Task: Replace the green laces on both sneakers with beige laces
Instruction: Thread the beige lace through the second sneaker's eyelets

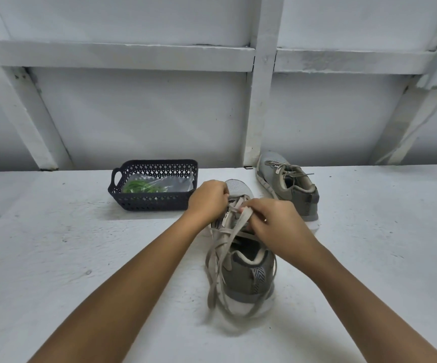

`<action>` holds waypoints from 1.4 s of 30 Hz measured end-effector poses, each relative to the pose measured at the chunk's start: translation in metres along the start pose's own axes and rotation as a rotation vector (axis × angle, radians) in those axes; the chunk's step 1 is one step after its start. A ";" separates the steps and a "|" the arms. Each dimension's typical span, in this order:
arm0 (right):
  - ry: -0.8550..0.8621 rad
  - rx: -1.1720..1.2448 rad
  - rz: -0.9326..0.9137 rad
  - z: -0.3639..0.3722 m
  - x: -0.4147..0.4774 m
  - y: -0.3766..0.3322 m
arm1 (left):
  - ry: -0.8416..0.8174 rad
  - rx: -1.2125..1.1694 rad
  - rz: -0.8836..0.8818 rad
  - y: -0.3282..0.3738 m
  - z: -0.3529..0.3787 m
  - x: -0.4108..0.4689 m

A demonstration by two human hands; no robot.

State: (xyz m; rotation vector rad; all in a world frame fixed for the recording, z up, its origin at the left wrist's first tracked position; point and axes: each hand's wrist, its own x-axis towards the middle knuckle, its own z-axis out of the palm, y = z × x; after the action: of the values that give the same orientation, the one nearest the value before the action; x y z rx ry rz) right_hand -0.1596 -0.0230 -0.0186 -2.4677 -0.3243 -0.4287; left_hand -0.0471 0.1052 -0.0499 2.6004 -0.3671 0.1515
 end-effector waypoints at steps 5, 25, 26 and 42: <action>-0.002 0.015 0.009 0.002 0.000 0.000 | -0.060 -0.554 -0.288 0.008 0.000 0.008; -0.307 0.435 0.102 -0.010 -0.008 -0.006 | -0.193 -0.571 -0.250 -0.013 -0.001 0.012; -0.300 0.433 0.088 -0.009 -0.009 -0.006 | -0.170 -0.513 -0.211 -0.013 -0.001 0.012; -0.089 0.214 0.065 0.002 -0.008 0.000 | -0.255 -0.685 -0.379 0.000 -0.002 0.020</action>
State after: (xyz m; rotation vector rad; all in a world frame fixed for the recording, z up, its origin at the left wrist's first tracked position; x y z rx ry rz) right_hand -0.1665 -0.0232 -0.0234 -2.2843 -0.3091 -0.2439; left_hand -0.0283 0.1018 -0.0452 1.9562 0.0061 -0.3777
